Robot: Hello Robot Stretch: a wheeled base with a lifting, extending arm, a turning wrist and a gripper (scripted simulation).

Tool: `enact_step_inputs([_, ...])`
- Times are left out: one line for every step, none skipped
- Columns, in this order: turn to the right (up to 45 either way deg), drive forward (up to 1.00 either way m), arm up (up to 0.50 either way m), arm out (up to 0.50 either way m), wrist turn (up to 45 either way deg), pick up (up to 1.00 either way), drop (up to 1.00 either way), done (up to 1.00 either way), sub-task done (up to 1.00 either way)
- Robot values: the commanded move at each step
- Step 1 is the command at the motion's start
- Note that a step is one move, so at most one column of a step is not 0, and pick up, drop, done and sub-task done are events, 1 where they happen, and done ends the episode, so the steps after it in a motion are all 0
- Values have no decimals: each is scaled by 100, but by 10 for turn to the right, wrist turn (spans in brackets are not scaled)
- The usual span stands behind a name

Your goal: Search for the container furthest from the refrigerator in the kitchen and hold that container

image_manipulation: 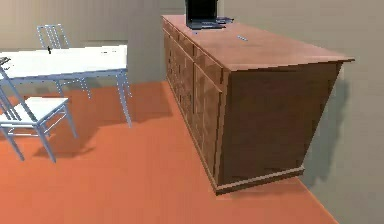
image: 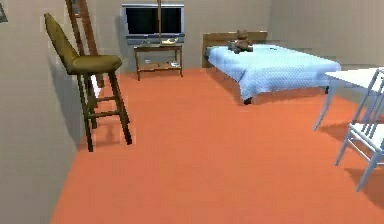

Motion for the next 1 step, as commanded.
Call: enact_step_inputs([0, 100, 0, 0, 0, 0, 0, 0, 0])
